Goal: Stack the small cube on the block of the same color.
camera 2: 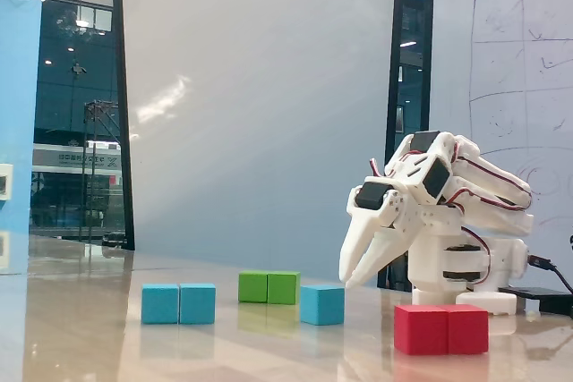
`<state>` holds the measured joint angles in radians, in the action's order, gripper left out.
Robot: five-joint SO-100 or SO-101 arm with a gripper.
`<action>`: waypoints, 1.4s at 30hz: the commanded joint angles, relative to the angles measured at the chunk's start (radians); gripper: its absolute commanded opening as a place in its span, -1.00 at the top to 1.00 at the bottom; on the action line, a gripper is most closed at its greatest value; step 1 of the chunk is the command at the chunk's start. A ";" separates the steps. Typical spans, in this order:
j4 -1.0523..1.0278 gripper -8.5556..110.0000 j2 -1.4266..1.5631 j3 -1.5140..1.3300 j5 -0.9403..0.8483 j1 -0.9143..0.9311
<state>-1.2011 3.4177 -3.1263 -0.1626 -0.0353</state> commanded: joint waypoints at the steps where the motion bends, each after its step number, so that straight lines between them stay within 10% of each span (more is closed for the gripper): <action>1: 0.000 0.82 0.032 0.046 0.003 0.003; 42: -0.006 0.81 -0.241 0.342 0.002 -0.009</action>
<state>-1.2011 3.3103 -2.9667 -0.1626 -0.0353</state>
